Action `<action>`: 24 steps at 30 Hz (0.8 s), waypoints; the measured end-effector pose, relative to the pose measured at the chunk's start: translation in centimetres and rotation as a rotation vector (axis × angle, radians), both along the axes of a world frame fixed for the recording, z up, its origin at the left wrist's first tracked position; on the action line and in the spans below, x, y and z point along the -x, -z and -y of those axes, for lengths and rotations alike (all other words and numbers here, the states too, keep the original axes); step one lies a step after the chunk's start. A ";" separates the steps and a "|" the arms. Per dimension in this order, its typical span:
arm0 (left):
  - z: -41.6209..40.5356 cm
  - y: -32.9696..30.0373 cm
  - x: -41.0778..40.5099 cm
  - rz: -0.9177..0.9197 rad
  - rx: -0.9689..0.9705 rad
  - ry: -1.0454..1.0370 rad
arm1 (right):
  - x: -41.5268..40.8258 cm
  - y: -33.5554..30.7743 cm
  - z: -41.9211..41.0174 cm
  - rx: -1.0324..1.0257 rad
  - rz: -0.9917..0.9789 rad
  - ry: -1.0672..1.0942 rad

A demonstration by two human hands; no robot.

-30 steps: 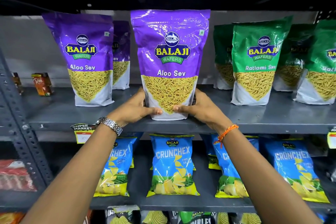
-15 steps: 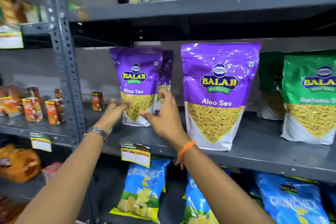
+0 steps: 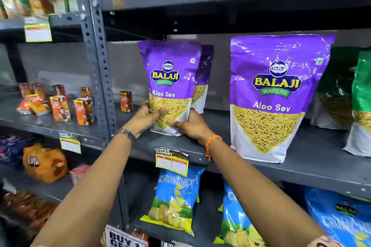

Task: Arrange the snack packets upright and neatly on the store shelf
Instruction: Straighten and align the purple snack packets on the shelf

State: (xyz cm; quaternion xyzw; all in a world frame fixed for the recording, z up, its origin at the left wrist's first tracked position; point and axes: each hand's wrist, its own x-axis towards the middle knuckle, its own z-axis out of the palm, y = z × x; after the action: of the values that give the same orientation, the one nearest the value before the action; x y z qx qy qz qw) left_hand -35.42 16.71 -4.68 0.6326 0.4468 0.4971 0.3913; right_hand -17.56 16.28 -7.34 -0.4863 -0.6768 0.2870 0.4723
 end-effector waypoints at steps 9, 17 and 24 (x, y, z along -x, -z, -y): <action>3.0 1.2 3.0 -0.018 -0.058 0.002 | 1.2 0.2 4.2 -0.105 0.166 0.061; 3.9 0.9 2.9 -0.028 -0.067 0.023 | 1.5 0.0 4.9 -0.102 0.145 0.060; 4.6 0.3 2.2 -0.011 -0.012 0.007 | 1.5 -0.1 4.7 -0.031 0.141 0.048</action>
State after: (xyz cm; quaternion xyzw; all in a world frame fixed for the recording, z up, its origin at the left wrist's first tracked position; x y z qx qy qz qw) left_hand -37.66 12.15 -5.02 0.6392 0.4438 0.4950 0.3866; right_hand -19.06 11.63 -7.28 -0.5140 -0.7010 0.2303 0.4376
